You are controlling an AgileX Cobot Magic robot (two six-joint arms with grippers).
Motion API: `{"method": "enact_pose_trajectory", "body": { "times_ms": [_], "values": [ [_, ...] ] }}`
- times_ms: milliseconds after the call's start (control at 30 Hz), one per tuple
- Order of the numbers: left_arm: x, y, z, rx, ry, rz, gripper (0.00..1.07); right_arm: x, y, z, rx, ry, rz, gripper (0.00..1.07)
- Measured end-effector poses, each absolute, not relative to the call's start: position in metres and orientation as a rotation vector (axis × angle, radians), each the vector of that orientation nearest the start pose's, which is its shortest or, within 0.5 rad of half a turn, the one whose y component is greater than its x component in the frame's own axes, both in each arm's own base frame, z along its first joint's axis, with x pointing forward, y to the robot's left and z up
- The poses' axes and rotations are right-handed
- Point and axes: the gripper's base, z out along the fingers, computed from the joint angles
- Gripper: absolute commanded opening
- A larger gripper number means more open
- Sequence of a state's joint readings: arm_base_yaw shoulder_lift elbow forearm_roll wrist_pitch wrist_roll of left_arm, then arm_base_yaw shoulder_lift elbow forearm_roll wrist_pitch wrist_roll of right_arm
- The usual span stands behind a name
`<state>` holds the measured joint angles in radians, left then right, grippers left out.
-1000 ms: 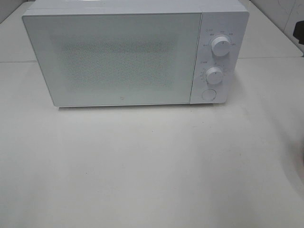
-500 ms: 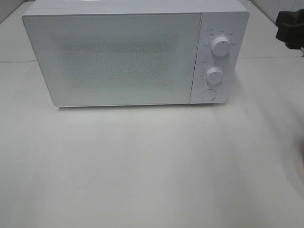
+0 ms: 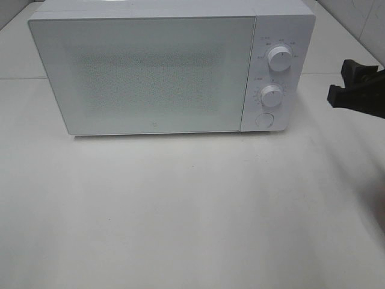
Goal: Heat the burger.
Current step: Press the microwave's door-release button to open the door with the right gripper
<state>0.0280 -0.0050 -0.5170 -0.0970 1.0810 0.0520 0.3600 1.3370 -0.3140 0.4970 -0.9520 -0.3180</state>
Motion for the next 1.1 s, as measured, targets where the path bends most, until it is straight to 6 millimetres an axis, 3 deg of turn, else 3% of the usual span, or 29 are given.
{"method": "enact_pose_trajectory", "body": {
  "times_ms": [533,733,1100],
  "values": [
    [-0.009,-0.008,0.281,0.031,2.039,-0.066,1.0,0.219,0.096,0.176,-0.126,1.664,-0.014,0.64],
    [-0.009,-0.008,0.281,0.031,2.039,-0.066,1.0,0.216,0.1,0.16,-0.068,1.721,0.006,0.64],
    [-0.009,-0.008,0.281,0.031,2.039,-0.066,1.0,0.216,0.1,0.156,0.14,1.73,0.164,0.64]
  ]
}}
